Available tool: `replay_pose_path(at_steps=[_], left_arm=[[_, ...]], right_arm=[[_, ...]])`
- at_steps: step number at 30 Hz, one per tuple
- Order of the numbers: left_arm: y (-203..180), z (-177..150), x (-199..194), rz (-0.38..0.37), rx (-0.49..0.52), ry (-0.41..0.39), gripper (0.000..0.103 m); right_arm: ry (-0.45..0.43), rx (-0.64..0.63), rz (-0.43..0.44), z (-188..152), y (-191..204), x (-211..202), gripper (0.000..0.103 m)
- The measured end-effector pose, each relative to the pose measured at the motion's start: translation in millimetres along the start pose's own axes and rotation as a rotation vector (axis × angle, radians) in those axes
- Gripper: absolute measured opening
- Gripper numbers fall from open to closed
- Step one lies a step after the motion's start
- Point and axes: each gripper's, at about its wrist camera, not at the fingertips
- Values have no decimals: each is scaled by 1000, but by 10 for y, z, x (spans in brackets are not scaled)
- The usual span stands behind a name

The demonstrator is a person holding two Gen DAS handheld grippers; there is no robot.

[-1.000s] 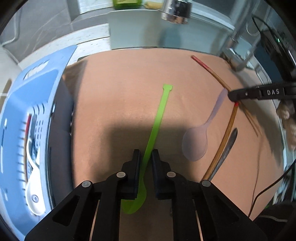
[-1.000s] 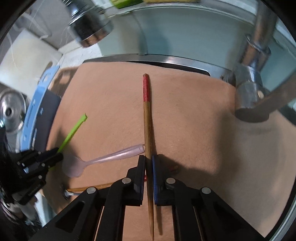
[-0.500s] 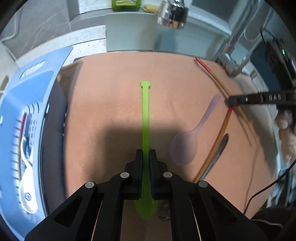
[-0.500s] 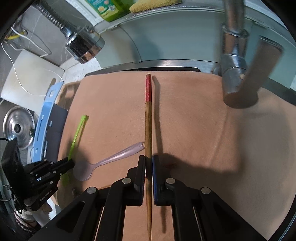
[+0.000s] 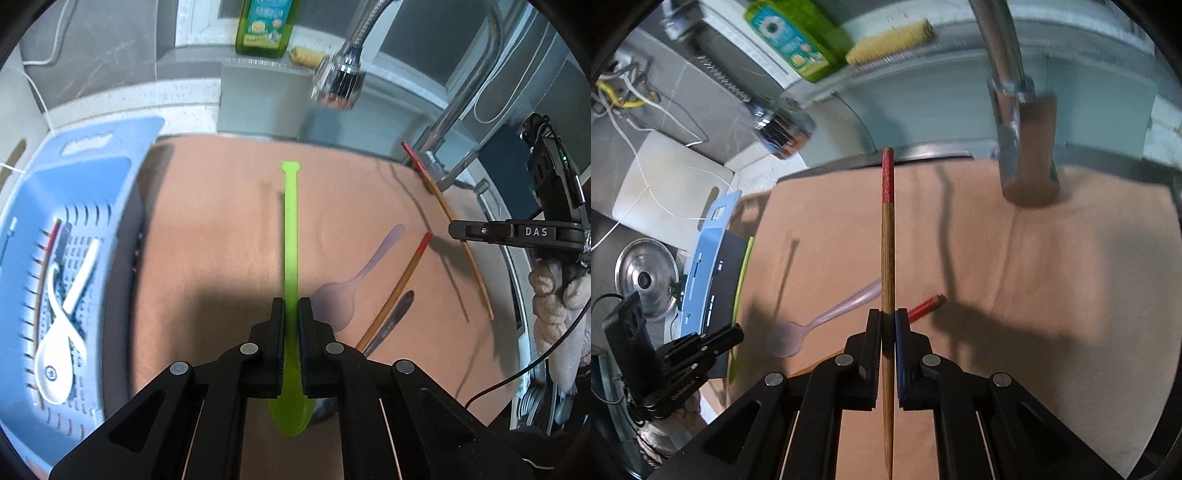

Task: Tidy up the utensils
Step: 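Carry the green spoon with the left tool while the right tool carries the chopstick to the basket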

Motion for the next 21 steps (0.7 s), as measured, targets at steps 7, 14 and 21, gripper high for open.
replay_pose_path(at_steps=[7, 14, 21], left_arm=[[108, 33, -275, 2, -4, -52, 5], [365, -41, -576, 20, -37, -85, 5], [927, -76, -856, 79, -101, -105, 5]], right_arm=[[-1, -12, 79, -8, 343, -103, 6], [25, 2, 161, -121, 711, -81, 6], [22, -8, 260, -135, 1342, -22, 6]])
Point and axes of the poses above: each gripper's, at about its wrist camera, not at the fingertips, and x roughly the way its jaws point, y to its left, z to its top, and after that the axes turned 9 degrees about -y, right-handed
